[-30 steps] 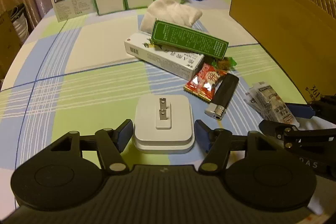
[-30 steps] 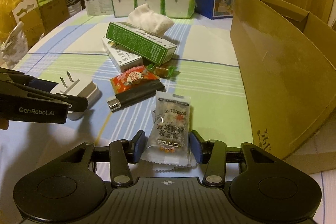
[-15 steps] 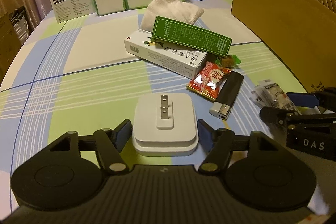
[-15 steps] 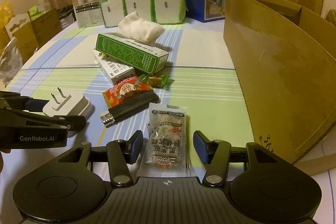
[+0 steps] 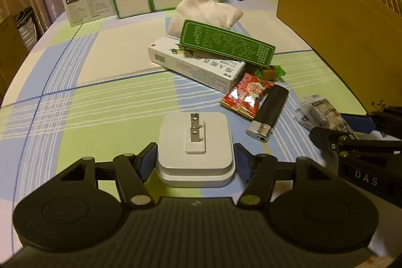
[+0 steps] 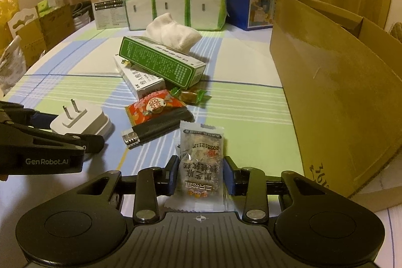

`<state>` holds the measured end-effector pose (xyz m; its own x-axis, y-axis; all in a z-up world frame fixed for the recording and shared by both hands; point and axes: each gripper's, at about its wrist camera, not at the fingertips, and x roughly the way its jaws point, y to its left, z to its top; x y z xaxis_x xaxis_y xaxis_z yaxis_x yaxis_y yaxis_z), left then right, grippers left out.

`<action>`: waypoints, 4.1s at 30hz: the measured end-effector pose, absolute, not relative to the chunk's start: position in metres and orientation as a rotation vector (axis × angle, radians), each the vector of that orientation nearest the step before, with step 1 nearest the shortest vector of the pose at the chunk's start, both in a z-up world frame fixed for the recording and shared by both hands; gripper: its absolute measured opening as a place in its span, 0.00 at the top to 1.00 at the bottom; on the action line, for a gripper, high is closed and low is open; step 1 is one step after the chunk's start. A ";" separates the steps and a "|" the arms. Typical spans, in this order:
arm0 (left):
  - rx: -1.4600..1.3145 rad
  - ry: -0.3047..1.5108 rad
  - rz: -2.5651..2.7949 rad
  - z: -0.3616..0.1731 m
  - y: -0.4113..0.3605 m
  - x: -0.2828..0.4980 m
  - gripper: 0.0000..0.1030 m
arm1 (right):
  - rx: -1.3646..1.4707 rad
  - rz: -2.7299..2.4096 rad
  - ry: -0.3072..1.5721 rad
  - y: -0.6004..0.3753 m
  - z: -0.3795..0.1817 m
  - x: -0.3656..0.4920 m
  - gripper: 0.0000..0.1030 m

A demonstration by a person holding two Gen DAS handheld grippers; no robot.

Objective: Organize objects
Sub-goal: 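Grasp the white plug adapter with the left tool while the right tool grasps the snack packet, then carry adapter and snack packet into the cardboard box and release both, then move both open tools back toward the lighter and red snack packet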

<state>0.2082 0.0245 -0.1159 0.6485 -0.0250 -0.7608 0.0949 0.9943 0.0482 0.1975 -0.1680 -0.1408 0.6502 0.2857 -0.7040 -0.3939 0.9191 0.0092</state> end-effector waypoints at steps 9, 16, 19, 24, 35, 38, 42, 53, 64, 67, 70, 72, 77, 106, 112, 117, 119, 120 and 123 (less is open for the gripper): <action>0.053 0.824 -0.048 -0.073 0.010 0.166 0.42 | -0.112 0.397 0.733 -0.184 -0.102 0.168 0.67; -0.007 0.802 -0.038 -0.035 -0.004 0.122 0.42 | -0.058 0.414 0.704 -0.209 -0.061 0.125 0.67; 0.001 0.786 -0.041 -0.020 -0.014 0.106 0.42 | -0.041 0.409 0.697 -0.222 -0.046 0.111 0.67; 0.007 0.771 -0.054 -0.003 -0.031 0.086 0.42 | -0.022 0.386 0.684 -0.247 -0.021 0.092 0.67; 0.028 0.752 -0.146 0.021 -0.083 0.074 0.42 | 0.022 0.300 0.637 -0.304 0.013 0.073 0.67; 0.025 0.750 -0.173 0.027 -0.094 0.076 0.42 | 0.029 0.281 0.625 -0.317 0.019 0.073 0.67; 0.034 0.736 -0.213 0.037 -0.112 0.084 0.42 | 0.034 0.254 0.614 -0.336 0.028 0.077 0.67; 0.055 0.708 -0.330 0.060 -0.174 0.138 0.42 | 0.070 0.224 0.603 -0.390 0.056 0.131 0.67; 0.117 0.706 -0.362 0.061 -0.213 0.207 0.42 | 0.128 0.227 0.651 -0.415 0.054 0.209 0.67; 0.123 0.720 -0.370 0.056 -0.218 0.221 0.42 | 0.142 0.228 0.671 -0.417 0.047 0.223 0.67; 0.131 0.734 -0.377 0.050 -0.220 0.233 0.42 | 0.155 0.224 0.685 -0.419 0.041 0.233 0.67; 0.137 0.741 -0.381 0.046 -0.221 0.239 0.42 | 0.163 0.225 0.698 -0.419 0.036 0.240 0.67; 0.153 0.758 -0.384 0.035 -0.223 0.253 0.41 | 0.170 0.221 0.722 -0.421 0.026 0.251 0.67; 0.078 0.708 -0.321 0.042 -0.180 0.253 0.26 | 0.213 0.240 0.724 -0.414 0.014 0.269 0.66; 0.052 0.712 -0.289 0.041 -0.159 0.239 0.26 | 0.257 0.251 0.690 -0.416 0.018 0.267 0.49; 0.014 0.711 -0.252 0.040 -0.138 0.218 0.24 | 0.257 0.242 0.681 -0.418 0.024 0.243 0.44; -0.003 0.715 -0.238 0.040 -0.129 0.208 0.23 | 0.266 0.243 0.677 -0.418 0.027 0.231 0.39; -0.010 0.718 -0.233 0.040 -0.125 0.204 0.23 | 0.269 0.243 0.677 -0.417 0.029 0.225 0.37; -0.025 0.726 -0.211 0.040 -0.114 0.187 0.22 | 0.273 0.245 0.674 -0.412 0.035 0.208 0.30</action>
